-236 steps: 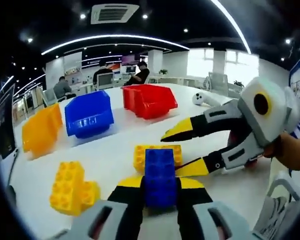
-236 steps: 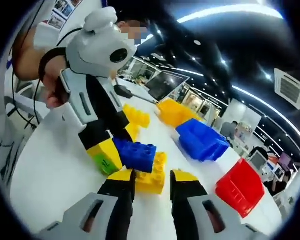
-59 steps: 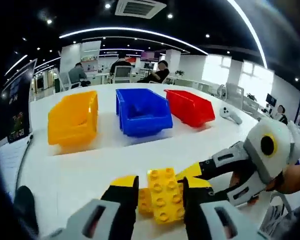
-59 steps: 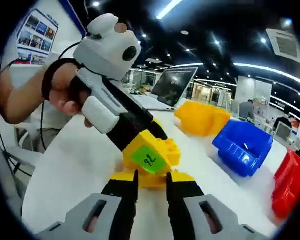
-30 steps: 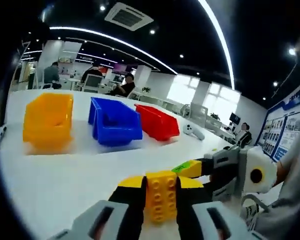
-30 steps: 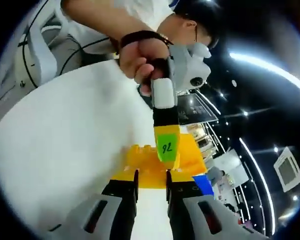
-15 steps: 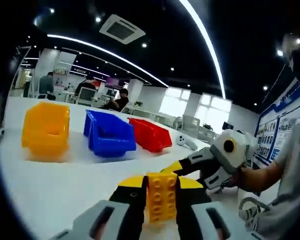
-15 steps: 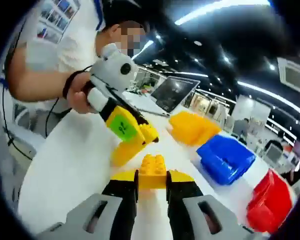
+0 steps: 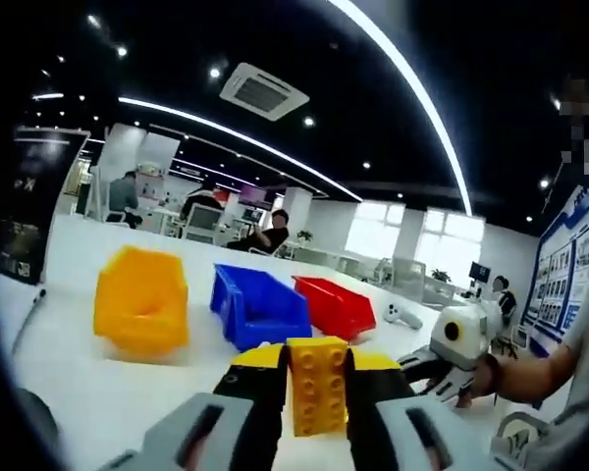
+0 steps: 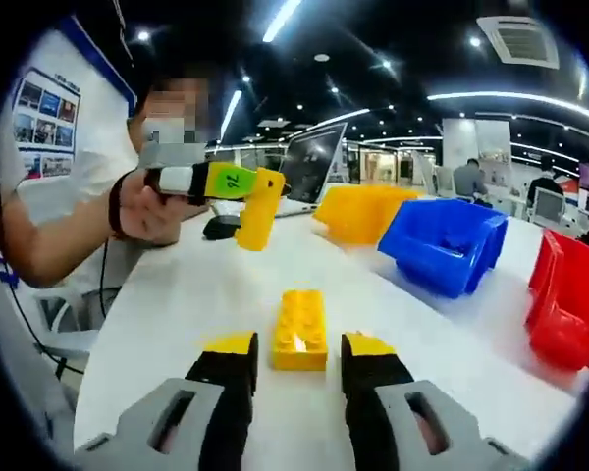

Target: Take apart the toy blocks one by one and place each separated block into its matching bin, sorting the blocks by their type until all the connected pieces are disassembled and separated into the correct bins

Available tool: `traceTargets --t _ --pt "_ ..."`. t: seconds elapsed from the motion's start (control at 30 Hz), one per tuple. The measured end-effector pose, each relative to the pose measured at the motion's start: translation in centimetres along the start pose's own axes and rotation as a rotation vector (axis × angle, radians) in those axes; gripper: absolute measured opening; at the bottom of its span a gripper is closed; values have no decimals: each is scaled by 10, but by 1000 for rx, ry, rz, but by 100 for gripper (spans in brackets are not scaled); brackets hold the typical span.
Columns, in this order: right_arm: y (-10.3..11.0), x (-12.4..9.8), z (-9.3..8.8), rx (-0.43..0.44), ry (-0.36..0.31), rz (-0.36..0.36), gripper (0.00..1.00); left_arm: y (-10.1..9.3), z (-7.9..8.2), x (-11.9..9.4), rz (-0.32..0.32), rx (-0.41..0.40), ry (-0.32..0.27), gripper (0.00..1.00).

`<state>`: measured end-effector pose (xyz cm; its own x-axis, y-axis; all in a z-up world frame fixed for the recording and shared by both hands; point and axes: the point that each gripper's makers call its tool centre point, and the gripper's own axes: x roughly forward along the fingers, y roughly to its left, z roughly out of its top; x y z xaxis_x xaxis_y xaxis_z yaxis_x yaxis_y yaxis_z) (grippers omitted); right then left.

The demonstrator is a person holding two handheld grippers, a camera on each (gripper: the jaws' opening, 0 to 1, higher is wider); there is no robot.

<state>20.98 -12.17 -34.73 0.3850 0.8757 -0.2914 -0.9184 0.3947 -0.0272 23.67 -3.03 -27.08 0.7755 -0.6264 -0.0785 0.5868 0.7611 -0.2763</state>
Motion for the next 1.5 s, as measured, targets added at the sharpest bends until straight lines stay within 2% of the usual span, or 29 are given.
traceTargets --t 0.13,0.17,0.23,0.33,0.37,0.5,0.53,0.67,0.77,0.8,0.83,0.9,0.93,0.97,1.03,1.23,1.3,1.37,1.43,1.5 --pt "-5 -18 8 32 -50 -16 48 14 27 -1 41 33 -56 25" --pt "-5 -21 8 32 -54 -19 47 21 39 -1 60 70 -86 25" --pt "-6 -31 9 38 -60 -26 44 32 54 0 91 91 -117 25" --pt "-1 -47 5 46 -58 -26 41 56 71 6 155 86 -163 25" --pt "0 -51 4 57 -56 -25 41 70 76 10 200 85 -172 25" --pt "1 -67 2 83 -76 -38 41 117 84 29 334 135 -125 25" --pt "0 -71 2 88 -83 -50 42 124 87 35 342 158 -115 25" --pt "-6 -88 0 141 -108 -73 42 149 102 49 358 134 -135 25" --pt "-17 -102 -4 153 -117 -108 42 163 102 58 376 136 -124 25" --pt "-21 -107 -6 157 -120 -120 42 170 102 59 402 129 -121 26" --pt "-25 -111 -9 166 -120 -130 42 176 102 60 430 124 -125 27" --pt "-29 -117 -14 181 -120 -147 42 182 101 62 440 89 -132 44" --pt "-30 -119 -14 185 -123 -152 42 183 101 63 442 80 -132 55" --pt "-32 -121 -15 190 -127 -157 42 183 99 64 448 85 -128 58" --pt "-35 -124 -17 199 -133 -167 41 182 96 65 461 95 -122 52" --pt "-33 -124 -12 201 -157 -163 40 166 96 66 446 134 -109 53" --pt "-33 -124 -12 198 -159 -162 40 155 95 68 426 139 -102 52" --pt "-35 -124 -13 194 -158 -164 40 136 91 70 377 142 -91 50" --pt "-36 -123 -16 199 -154 -166 40 122 86 70 357 143 -78 49" --pt "-37 -123 -18 204 -139 -169 40 97 80 69 304 118 -82 49"
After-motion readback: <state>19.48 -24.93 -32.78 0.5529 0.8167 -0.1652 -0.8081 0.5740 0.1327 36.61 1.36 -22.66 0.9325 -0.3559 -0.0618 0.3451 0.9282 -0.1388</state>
